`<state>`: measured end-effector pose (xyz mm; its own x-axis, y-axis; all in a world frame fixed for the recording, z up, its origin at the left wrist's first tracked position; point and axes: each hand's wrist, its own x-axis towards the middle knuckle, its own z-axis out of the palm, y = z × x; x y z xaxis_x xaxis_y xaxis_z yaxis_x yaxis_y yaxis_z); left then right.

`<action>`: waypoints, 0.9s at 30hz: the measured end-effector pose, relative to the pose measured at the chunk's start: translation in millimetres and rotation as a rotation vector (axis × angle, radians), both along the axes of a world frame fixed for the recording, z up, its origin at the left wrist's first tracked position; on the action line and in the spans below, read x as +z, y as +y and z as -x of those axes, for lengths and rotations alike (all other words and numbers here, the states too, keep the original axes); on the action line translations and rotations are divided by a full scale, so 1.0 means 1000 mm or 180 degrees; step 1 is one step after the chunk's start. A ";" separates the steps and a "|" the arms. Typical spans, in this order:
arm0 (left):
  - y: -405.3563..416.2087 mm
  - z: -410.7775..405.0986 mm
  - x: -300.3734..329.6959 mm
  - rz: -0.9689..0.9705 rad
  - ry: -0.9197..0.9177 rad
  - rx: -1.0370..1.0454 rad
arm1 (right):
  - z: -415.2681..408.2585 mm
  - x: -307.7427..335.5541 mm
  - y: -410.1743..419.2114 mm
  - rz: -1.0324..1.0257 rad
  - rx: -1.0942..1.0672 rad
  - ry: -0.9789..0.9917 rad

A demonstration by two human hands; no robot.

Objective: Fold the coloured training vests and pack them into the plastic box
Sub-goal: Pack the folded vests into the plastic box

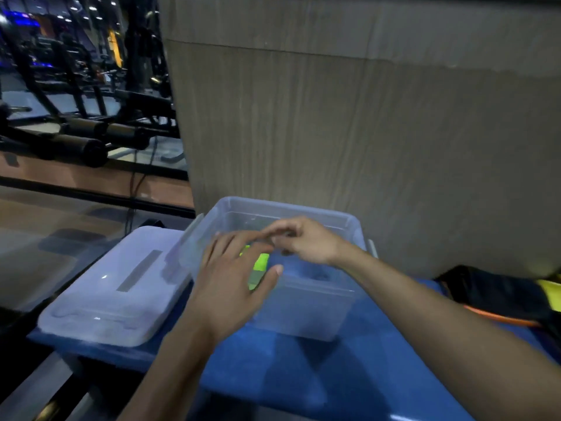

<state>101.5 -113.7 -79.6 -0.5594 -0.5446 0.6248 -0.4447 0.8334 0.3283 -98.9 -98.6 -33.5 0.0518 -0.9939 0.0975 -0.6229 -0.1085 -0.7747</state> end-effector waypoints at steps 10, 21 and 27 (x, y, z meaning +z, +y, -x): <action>0.077 0.108 0.005 0.0512 -0.0353 -0.0541 | 0.182 -0.088 0.214 0.0756 -0.4378 -0.3177; 0.083 0.137 0.005 0.0528 -0.0273 -0.0422 | 0.282 -0.126 0.201 0.0474 -0.4936 -0.4062; 0.077 0.138 0.006 0.0614 -0.0240 -0.0340 | 0.320 -0.140 0.179 0.0379 -0.5060 -0.4318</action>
